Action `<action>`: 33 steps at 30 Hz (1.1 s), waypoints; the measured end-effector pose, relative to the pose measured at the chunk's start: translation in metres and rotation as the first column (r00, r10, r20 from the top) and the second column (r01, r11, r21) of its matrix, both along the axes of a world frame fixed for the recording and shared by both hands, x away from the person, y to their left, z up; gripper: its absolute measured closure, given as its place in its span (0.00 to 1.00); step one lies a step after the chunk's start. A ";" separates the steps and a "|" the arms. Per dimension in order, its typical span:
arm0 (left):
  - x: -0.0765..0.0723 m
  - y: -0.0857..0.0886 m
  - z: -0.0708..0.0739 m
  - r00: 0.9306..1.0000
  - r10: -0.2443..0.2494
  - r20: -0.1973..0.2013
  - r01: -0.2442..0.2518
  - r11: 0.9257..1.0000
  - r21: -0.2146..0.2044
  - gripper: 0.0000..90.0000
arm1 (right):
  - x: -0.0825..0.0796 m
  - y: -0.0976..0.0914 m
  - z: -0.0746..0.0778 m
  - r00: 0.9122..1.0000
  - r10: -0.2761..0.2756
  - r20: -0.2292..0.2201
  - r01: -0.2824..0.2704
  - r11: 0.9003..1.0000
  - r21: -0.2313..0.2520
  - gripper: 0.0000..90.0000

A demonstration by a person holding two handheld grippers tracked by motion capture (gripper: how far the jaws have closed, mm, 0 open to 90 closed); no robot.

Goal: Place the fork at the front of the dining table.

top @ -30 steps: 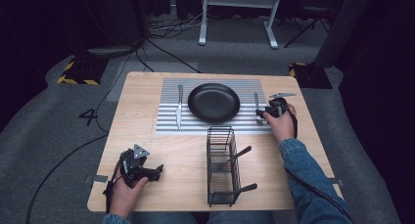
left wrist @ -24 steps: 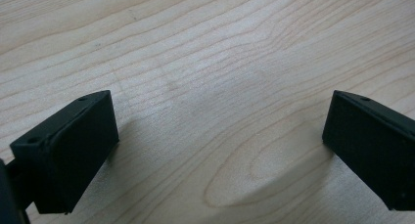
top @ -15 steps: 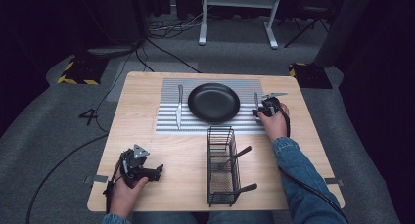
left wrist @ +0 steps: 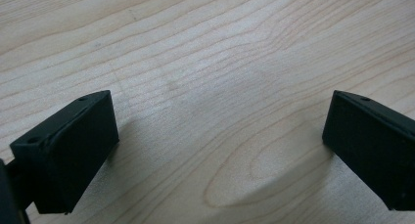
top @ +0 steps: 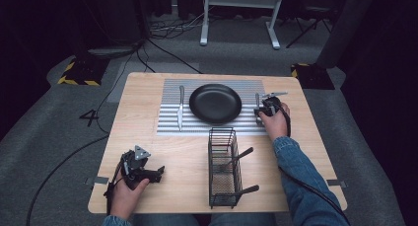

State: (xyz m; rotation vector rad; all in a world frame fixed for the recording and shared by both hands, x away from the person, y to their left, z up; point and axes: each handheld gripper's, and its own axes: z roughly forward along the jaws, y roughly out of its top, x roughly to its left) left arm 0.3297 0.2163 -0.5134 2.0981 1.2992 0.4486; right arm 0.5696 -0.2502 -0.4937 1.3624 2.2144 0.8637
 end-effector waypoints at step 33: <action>0.000 0.000 0.000 1.000 0.000 0.000 0.000 1.000 0.000 0.00 | 0.009 0.020 0.000 0.991 0.131 0.017 -0.131 0.991 -0.018 0.86</action>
